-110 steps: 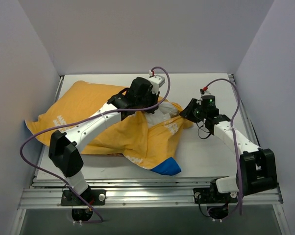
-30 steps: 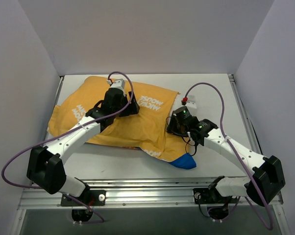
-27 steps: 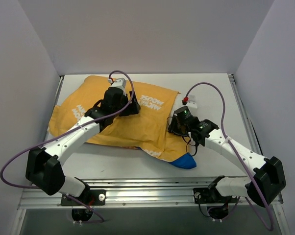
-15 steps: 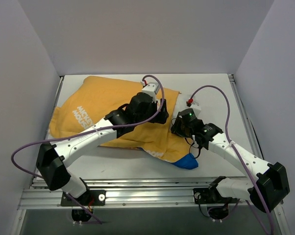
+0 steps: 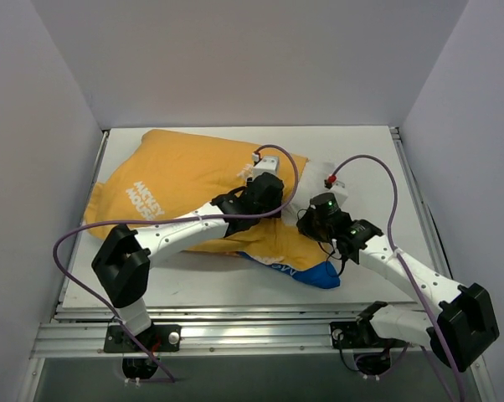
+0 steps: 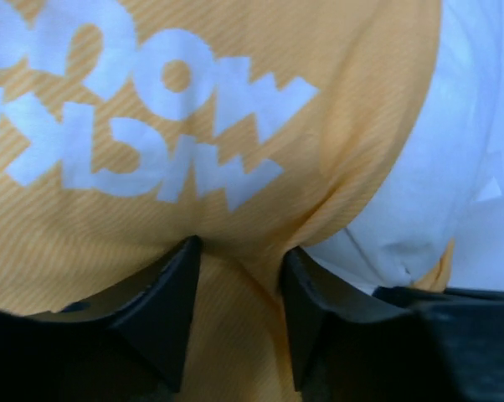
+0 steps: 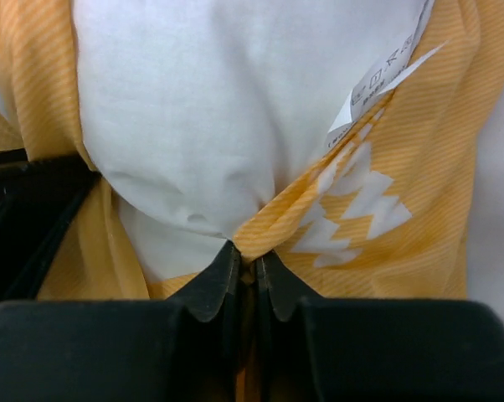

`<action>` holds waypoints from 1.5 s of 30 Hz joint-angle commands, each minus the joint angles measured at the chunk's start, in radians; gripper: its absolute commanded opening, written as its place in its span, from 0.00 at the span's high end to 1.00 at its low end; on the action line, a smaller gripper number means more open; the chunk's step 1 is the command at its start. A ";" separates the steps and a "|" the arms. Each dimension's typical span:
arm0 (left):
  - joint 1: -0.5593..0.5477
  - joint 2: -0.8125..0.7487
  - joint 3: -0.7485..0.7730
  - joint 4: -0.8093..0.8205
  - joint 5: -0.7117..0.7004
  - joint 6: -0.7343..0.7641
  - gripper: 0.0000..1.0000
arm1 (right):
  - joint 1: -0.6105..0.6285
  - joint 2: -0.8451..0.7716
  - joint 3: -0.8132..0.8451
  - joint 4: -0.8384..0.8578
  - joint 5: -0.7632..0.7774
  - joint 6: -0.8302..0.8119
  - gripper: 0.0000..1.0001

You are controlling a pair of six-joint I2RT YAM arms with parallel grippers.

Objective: Remove the pillowcase from the pillow

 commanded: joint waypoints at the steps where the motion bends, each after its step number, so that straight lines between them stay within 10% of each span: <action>1: 0.126 -0.005 -0.092 0.001 -0.103 -0.078 0.52 | -0.040 -0.055 -0.080 -0.180 0.068 0.016 1.00; 20: 0.458 -0.135 -0.192 0.031 0.096 -0.125 0.66 | -0.137 -0.221 -0.237 -0.159 -0.084 0.103 1.00; 31: 0.155 -0.349 -0.183 0.328 0.227 0.404 0.26 | -0.153 -0.241 -0.479 0.539 -0.330 0.126 1.00; 45: -0.042 0.001 0.104 0.203 0.425 0.717 0.20 | -0.180 -0.232 -0.511 0.675 -0.385 0.111 1.00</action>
